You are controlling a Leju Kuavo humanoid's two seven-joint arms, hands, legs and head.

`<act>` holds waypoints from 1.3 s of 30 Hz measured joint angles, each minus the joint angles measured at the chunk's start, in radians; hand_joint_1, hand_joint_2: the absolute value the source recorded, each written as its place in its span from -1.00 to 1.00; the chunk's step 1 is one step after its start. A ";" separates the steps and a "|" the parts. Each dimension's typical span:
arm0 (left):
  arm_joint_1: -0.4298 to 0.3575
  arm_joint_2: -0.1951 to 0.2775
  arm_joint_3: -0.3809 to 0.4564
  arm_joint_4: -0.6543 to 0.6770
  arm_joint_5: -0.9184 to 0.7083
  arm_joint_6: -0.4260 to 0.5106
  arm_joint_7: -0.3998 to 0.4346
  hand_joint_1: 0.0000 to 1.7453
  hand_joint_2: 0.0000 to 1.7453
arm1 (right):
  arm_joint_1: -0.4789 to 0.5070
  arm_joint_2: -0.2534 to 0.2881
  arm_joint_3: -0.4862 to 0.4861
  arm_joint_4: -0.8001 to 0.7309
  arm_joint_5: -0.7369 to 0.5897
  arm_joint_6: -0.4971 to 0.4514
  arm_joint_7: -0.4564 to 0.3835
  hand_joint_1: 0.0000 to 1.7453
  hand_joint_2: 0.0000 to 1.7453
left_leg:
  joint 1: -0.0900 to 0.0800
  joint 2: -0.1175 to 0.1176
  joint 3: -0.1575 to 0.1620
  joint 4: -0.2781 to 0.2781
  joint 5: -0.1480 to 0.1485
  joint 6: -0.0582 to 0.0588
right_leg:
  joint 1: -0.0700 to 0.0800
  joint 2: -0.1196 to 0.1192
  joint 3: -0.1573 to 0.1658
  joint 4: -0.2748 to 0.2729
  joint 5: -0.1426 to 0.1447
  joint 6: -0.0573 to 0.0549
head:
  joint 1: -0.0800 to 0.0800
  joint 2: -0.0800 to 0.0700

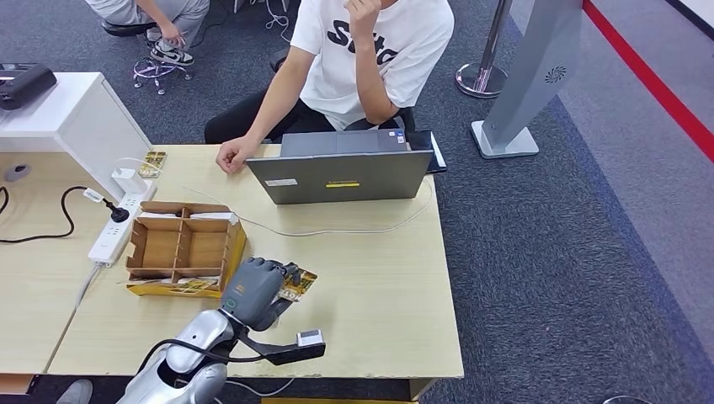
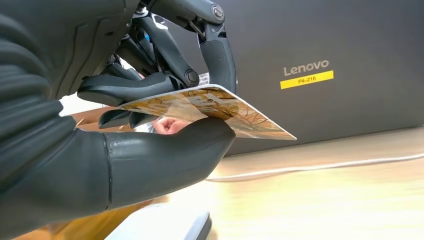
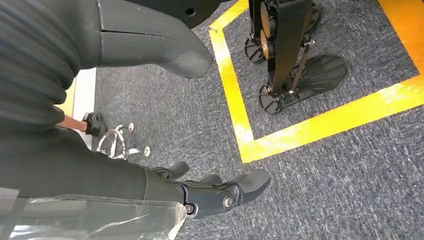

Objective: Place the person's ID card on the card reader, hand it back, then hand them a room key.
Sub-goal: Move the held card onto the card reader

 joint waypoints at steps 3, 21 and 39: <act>0.025 0.027 0.000 -0.030 0.008 -0.002 0.000 1.00 1.00 | 0.001 0.000 -0.004 0.000 0.003 0.000 0.000 -1.00 1.00 | 0.000 0.000 0.000 0.000 0.000 0.000 | 0.000 0.000 0.000 0.000 0.000 0.000 | 0.000 0.000; 0.078 0.082 0.014 -0.068 0.032 -0.044 -0.005 1.00 1.00 | 0.000 0.000 -0.017 0.000 0.017 0.010 -0.002 -1.00 1.00 | 0.000 0.000 0.000 0.000 0.000 0.000 | 0.000 0.000 0.000 0.000 0.000 0.000 | 0.000 0.000; 0.085 0.112 0.088 -0.017 0.003 -0.101 0.071 1.00 1.00 | 0.000 0.000 -0.023 0.000 0.042 0.011 0.010 -1.00 1.00 | 0.000 0.000 0.000 0.000 0.000 -0.001 | 0.000 0.000 0.000 0.000 0.000 0.000 | 0.000 0.000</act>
